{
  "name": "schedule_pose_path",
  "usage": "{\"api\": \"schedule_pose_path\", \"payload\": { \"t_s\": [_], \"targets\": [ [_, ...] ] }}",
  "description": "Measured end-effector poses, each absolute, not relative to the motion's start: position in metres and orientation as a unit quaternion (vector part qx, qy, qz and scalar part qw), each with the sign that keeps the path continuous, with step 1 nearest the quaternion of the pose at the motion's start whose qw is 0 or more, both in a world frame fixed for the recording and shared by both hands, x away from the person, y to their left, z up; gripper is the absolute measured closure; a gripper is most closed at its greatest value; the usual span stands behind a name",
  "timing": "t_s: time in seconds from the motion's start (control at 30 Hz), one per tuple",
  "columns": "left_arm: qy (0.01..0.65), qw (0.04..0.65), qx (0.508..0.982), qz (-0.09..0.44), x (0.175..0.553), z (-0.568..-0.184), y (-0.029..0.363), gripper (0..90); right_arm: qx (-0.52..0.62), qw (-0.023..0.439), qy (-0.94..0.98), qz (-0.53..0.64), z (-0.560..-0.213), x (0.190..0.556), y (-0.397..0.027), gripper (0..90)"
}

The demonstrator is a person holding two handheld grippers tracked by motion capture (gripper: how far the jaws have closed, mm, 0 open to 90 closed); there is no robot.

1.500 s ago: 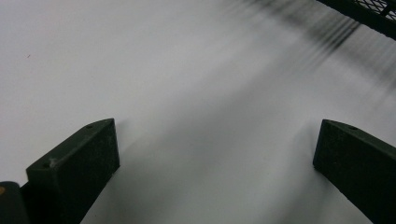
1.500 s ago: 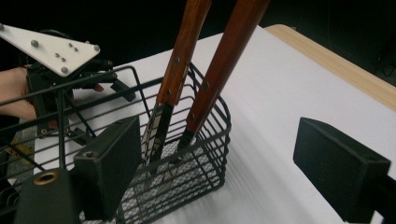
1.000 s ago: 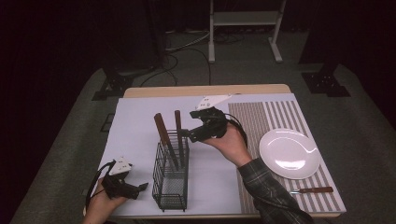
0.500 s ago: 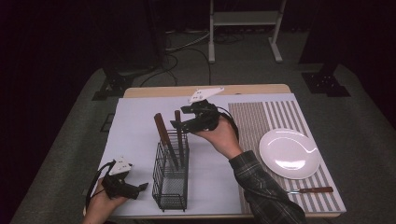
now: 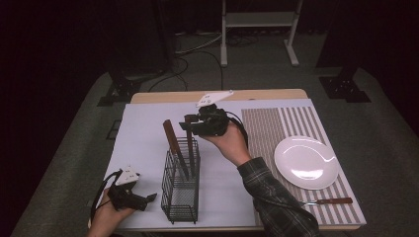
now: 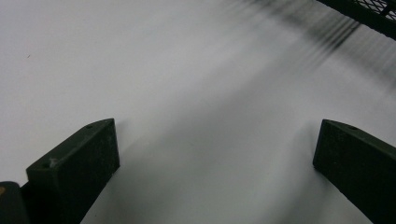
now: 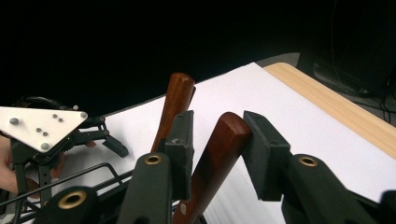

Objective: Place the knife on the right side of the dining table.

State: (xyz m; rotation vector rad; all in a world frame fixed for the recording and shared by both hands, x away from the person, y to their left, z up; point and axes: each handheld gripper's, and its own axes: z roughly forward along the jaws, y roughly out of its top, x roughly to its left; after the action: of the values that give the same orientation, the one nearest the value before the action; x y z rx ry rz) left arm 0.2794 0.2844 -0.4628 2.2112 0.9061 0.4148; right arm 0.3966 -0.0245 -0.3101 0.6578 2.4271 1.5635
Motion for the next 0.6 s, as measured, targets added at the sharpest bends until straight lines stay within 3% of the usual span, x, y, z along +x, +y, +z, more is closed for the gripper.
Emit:
{"api": "schedule_pose_path", "payload": {
  "t_s": [0.3,0.6],
  "targets": [
    [0.35,0.35,0.854,0.16,0.279,-0.463,0.284,0.0,0.21,0.087,0.814,0.534,-0.305,0.385,-0.03,66.2],
    [0.35,0.35,0.854,0.16,0.279,-0.463,0.284,0.0,0.196,0.075,0.814,0.542,-0.301,0.374,-0.033,73.6]
  ]
}}
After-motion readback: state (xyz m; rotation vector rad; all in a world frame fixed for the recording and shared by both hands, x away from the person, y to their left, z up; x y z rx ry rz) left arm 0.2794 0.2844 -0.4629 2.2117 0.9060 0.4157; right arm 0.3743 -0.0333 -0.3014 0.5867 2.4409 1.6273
